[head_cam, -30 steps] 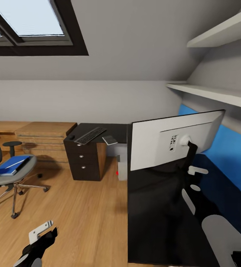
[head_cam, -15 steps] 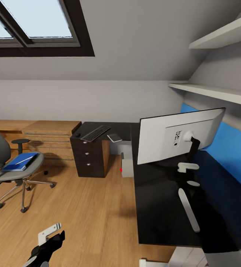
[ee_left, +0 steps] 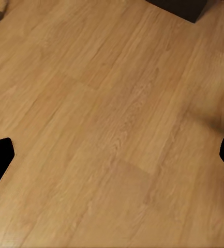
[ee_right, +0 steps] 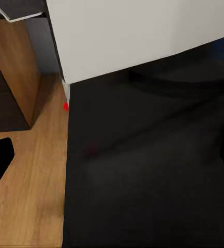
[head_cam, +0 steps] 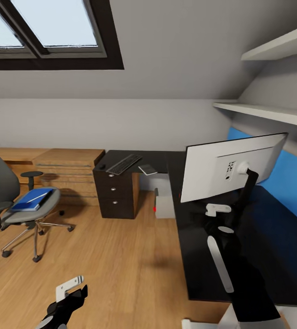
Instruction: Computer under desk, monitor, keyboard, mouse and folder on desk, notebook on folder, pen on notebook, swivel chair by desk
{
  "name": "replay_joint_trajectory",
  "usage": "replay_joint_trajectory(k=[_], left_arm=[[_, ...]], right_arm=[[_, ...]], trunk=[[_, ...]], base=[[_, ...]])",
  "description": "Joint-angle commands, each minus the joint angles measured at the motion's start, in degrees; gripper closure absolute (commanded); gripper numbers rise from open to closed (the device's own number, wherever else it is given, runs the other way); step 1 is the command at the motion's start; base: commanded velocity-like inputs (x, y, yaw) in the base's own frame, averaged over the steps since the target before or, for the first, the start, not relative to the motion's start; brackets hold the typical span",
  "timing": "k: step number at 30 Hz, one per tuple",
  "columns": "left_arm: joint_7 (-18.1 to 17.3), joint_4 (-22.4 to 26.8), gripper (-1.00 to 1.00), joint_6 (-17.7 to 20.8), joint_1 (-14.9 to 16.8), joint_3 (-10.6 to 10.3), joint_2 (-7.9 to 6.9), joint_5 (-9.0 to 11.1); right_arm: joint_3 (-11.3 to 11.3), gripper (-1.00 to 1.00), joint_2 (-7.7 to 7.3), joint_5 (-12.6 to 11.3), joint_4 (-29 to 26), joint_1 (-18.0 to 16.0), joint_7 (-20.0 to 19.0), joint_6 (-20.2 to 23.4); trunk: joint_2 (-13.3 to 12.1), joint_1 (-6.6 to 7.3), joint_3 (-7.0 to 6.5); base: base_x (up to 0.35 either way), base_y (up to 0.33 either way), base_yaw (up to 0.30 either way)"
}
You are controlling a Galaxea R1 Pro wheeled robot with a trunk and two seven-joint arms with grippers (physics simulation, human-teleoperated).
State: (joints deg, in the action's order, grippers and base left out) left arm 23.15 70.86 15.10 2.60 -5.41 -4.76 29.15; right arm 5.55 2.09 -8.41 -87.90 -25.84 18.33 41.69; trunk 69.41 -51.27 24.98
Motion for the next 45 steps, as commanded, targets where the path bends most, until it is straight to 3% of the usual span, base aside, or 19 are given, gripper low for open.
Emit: replay_joint_trajectory(k=[1, 8, 19, 25, 29, 45], left_arm=[[0.5, 0.01, -1.0, 0.1, 0.04, -0.27, -0.06, 0.49], [0.5, -0.02, -1.0, 0.09, 0.04, -0.8, -0.08, 0.55], [0.51, -1.07, -1.0, 0.1, 0.04, -0.88, -0.08, 0.5], [0.52, -1.3, -1.0, 0.07, 0.04, -1.47, -0.06, 0.5], [0.65, -1.33, -1.0, -0.05, 0.04, -3.37, -0.09, 0.4], [0.59, -1.34, -1.0, -0.07, 0.04, -3.76, -0.08, 0.49]], right_arm=[[0.01, -1.0, 0.02, -0.47, 0.05, 0.04, 0.63, 0.15], [0.1, -1.0, 0.09, -0.47, 0.25, 0.17, 0.67, 0.07], [0.09, -1.0, 0.03, -0.25, 1.61, 0.57, 0.65, -8.05], [0.16, -1.0, 0.02, -0.22, 1.91, 0.68, 0.66, -9.36], [0.14, -1.0, 0.02, -0.21, 1.87, 1.05, 0.73, -11.97], [0.08, -1.0, -0.04, -0.05, 1.91, 1.8, 0.75, -14.07]], trunk=[[0.04, 0.0, 0.05], [0.04, 0.0, -0.04], [0.04, 0.0, 0.04], [0.04, 0.0, 0.08], [0.04, 0.0, 0.08], [0.04, 0.0, -0.43]], base=[[0.0, 0.331, 0.0], [0.0, 0.334, 0.0], [0.0, 0.047, -0.154], [0.055, 0.11, -0.031], [0.227, 0.202, -0.003], [0.29, 0.177, -0.133]])
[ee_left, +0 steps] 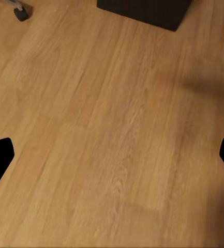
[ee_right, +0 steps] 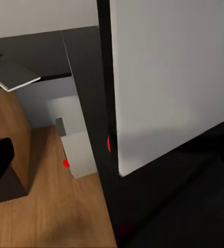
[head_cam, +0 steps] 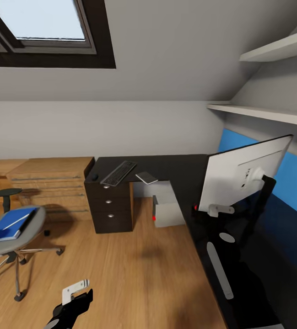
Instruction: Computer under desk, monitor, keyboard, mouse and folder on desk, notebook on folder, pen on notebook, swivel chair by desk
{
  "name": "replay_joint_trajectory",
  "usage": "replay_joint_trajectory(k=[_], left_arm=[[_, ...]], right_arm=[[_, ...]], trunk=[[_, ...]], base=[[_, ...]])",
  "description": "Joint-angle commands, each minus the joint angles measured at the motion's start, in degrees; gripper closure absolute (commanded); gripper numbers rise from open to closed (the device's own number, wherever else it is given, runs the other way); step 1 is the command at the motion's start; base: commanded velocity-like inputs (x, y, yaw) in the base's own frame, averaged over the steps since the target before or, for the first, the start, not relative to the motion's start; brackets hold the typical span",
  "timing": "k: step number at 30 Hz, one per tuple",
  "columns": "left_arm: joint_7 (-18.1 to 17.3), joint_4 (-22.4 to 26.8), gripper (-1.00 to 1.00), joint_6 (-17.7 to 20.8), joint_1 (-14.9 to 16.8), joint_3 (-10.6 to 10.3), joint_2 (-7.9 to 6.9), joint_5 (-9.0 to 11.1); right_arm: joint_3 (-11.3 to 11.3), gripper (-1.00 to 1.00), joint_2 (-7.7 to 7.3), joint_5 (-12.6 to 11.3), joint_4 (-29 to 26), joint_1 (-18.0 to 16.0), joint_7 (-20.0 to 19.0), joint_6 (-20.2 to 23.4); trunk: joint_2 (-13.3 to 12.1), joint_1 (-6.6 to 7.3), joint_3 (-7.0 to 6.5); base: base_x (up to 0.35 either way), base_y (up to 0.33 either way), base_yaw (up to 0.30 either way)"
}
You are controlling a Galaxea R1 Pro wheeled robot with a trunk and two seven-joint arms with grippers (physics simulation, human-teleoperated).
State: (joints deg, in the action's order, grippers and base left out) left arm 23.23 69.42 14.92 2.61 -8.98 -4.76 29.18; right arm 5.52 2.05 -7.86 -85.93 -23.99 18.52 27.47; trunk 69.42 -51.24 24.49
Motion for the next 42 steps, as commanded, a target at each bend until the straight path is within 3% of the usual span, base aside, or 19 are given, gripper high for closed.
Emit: replay_joint_trajectory(k=[1, 11, 30, 37, 42], left_arm=[[0.5, 0.08, -1.0, 0.11, 0.03, -0.18, -0.08, 0.47], [0.5, -1.36, -1.0, 0.11, 0.03, -0.37, -0.08, 0.47], [0.51, -3.7, -1.0, 0.08, 0.03, -0.25, -0.09, 0.36], [0.5, -3.76, -1.0, 0.04, 0.03, -0.25, -0.08, 0.35], [0.43, -3.84, -1.0, 0.03, 0.03, -0.25, -0.08, 0.35]], right_arm=[[0.1, -1.0, -0.01, -0.6, -0.07, -0.05, 0.57, 0.15], [0.1, -1.0, 0.04, -0.58, -0.14, 0.07, 0.7, 0.13], [0.22, -1.0, 0.06, -0.65, -0.55, 0.29, 5.57, -1.1], [1.5, -1.0, 0.28, 3.64, -0.24, 0.48, 9.02, -1.53], [5.85, -1.0, 0.38, 10.27, 0.85, 0.58, 14.25, -3.7]], trunk=[[0.04, -0.03, 0.05], [0.04, -0.03, 0.0], [0.04, -0.03, 0.0], [0.04, -0.03, 0.0], [0.04, -0.03, 0.0]], base=[[0.169, 0.108, -0.175], [0.055, 0.035, -0.06], [0.002, 0.001, -0.002], [0.0, 0.0, 0.0], [0.0, 0.0, 0.0]])
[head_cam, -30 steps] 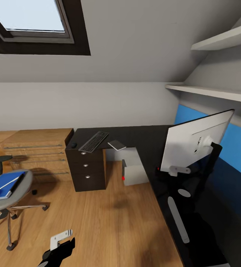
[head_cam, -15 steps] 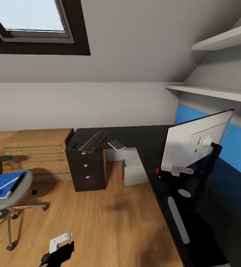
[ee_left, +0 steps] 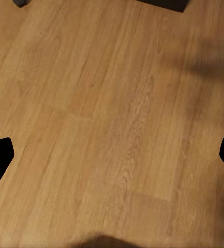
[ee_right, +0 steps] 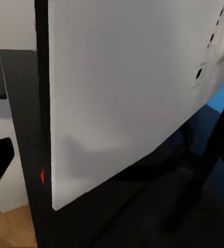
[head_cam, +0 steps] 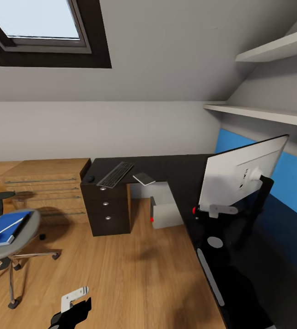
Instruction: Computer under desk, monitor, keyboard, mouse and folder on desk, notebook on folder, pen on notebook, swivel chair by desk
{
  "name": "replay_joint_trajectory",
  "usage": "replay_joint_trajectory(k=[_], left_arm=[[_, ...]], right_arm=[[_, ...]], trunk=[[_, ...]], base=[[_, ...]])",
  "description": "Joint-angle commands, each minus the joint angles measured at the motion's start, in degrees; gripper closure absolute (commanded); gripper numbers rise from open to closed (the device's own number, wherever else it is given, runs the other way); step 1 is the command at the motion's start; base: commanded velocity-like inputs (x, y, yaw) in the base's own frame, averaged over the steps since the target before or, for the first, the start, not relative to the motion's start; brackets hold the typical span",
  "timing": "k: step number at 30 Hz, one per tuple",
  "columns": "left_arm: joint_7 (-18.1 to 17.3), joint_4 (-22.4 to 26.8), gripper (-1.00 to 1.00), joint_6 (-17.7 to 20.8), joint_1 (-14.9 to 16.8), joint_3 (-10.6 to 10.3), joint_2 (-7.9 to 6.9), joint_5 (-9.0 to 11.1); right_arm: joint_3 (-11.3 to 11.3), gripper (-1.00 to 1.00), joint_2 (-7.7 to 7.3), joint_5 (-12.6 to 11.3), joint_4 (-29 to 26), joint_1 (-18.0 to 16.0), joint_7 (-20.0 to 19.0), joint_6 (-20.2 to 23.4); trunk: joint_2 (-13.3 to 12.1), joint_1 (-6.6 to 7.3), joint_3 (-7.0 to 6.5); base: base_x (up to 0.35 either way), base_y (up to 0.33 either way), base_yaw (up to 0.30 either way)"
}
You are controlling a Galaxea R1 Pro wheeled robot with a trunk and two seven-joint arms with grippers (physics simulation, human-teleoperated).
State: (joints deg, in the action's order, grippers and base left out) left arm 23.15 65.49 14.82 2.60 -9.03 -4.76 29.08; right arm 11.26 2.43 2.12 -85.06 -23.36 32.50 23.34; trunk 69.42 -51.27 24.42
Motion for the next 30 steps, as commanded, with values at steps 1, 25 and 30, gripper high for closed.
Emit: replay_joint_trajectory(k=[1, 25, 30], left_arm=[[0.51, 0.09, -1.0, 0.12, 0.04, -0.22, -0.08, 0.45], [0.49, 0.08, -1.0, 0.12, 0.04, -0.27, -0.08, 0.45], [0.49, 0.01, -1.0, 0.12, 0.04, -0.34, -0.03, 0.45]], right_arm=[[0.63, -1.0, 0.0, 0.97, 0.35, -0.03, 1.14, -0.15], [8.62, -1.0, -0.44, 4.5, 3.55, 2.81, 10.65, -10.97], [8.43, -1.0, -0.41, 4.57, 3.85, 2.87, 13.57, -12.85]], trunk=[[0.04, 0.0, 0.06], [0.04, 0.0, 0.06], [0.04, 0.0, 0.06]], base=[[0.0, 0.0, 0.0], [0.058, 0.005, 0.0], [0.138, 0.0, 0.0]])
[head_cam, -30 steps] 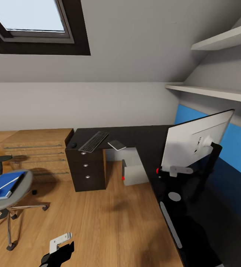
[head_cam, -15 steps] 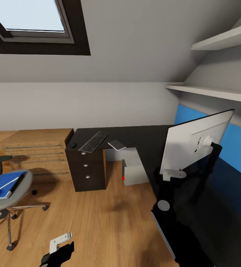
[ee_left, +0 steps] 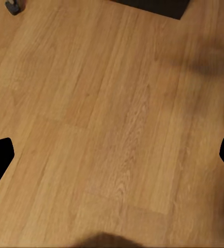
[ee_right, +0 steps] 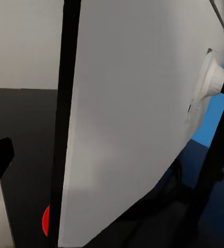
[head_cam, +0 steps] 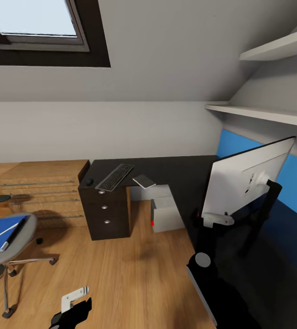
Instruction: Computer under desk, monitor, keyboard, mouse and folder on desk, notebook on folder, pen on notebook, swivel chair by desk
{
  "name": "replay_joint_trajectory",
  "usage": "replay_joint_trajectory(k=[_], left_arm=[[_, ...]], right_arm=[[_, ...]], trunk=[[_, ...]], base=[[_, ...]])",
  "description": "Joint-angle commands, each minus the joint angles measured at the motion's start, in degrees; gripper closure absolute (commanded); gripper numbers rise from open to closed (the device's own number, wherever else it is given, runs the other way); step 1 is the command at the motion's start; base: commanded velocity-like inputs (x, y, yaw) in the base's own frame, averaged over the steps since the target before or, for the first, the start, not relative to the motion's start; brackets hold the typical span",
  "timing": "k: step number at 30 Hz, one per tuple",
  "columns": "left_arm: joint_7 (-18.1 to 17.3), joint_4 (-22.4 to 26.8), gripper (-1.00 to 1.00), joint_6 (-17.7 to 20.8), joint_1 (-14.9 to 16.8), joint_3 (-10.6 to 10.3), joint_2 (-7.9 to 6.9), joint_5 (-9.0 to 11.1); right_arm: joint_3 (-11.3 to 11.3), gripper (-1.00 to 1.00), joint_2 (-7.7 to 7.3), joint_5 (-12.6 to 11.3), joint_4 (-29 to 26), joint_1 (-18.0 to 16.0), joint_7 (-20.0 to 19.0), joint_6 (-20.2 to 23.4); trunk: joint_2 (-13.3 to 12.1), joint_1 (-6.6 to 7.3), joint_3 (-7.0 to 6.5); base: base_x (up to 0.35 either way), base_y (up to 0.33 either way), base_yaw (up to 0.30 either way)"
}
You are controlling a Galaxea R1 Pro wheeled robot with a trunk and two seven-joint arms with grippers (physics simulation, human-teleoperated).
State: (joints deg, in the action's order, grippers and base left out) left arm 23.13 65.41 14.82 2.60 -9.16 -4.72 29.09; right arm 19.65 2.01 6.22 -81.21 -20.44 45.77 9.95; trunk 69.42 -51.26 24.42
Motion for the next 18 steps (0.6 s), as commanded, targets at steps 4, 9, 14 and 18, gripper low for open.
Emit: replay_joint_trajectory(k=[4, 9, 14, 18], left_arm=[[0.51, 0.07, -1.0, 0.12, 0.04, -0.24, -0.04, 0.45], [0.49, 0.07, -1.0, 0.12, 0.04, -0.25, -0.03, 0.45], [0.43, 0.07, -1.0, 0.12, 0.04, -0.33, -0.03, 0.45], [0.42, 0.07, -1.0, 0.12, 0.04, -0.28, -0.03, 0.45]], right_arm=[[0.04, -1.0, 0.01, 0.46, 0.07, -0.04, 1.42, -0.19], [-0.02, -1.0, 0.01, 0.46, 0.08, -0.04, 1.59, -0.27], [-0.04, -1.0, 0.01, 0.46, 0.09, -0.04, 1.68, -0.28], [-0.21, -1.0, 0.01, 0.46, 0.13, -0.06, 1.69, -0.24]], trunk=[[0.04, -0.01, 0.06], [0.04, -0.01, 0.06], [0.04, -0.01, 0.06], [0.04, -0.01, 0.06]], base=[[0.135, 0.0, 0.0], [0.137, 0.0, 0.0], [0.102, 0.031, 0.0], [0.085, 0.028, 0.0]])
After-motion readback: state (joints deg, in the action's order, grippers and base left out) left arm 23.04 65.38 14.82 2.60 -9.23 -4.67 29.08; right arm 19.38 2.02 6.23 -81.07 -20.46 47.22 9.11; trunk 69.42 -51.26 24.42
